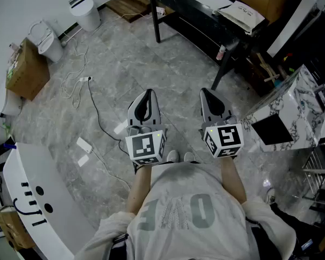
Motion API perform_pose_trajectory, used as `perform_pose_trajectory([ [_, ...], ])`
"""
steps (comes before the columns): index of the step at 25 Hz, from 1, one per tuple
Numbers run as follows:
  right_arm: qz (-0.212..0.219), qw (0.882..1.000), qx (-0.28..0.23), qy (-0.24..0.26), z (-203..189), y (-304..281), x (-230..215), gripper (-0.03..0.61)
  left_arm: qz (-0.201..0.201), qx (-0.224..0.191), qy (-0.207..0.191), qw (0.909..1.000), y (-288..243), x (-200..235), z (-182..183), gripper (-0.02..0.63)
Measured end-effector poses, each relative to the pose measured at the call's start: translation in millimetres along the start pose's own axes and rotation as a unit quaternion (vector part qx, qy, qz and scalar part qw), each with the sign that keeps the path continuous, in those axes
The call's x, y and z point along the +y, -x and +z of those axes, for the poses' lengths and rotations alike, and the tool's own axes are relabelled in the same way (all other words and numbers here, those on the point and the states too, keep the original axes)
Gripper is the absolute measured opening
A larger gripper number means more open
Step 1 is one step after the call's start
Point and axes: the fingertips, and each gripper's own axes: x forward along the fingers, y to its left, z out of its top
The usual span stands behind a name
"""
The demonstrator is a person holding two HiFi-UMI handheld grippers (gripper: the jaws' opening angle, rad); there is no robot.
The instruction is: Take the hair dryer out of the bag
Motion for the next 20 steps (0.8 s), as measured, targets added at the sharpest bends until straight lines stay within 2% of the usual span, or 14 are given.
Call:
perform_pose_trajectory([
  [8, 0.002, 1.0, 0.004, 0.013, -4, 0, -3, 0.029, 0.001, 0.003, 0.005, 1.0, -3, -4, -3, 0.028],
  [10, 0.009, 1.0, 0.0, 0.001, -4, -2, -1, 0.029, 0.001, 0.003, 0.004, 1.0, -5, -3, -3, 0.028],
  [14, 0.034, 0.998, -0.024, -0.054, 0, -9, 2, 0.029, 0.002, 0.004, -0.005, 1.0, -8, 2, -5, 0.028],
  [20, 0.054, 0.997, -0.016, -0.046, -5, -33, 24, 0.029, 0.009, -0.002, 0.005, 0.9999, -14, 34, -9, 0.028],
])
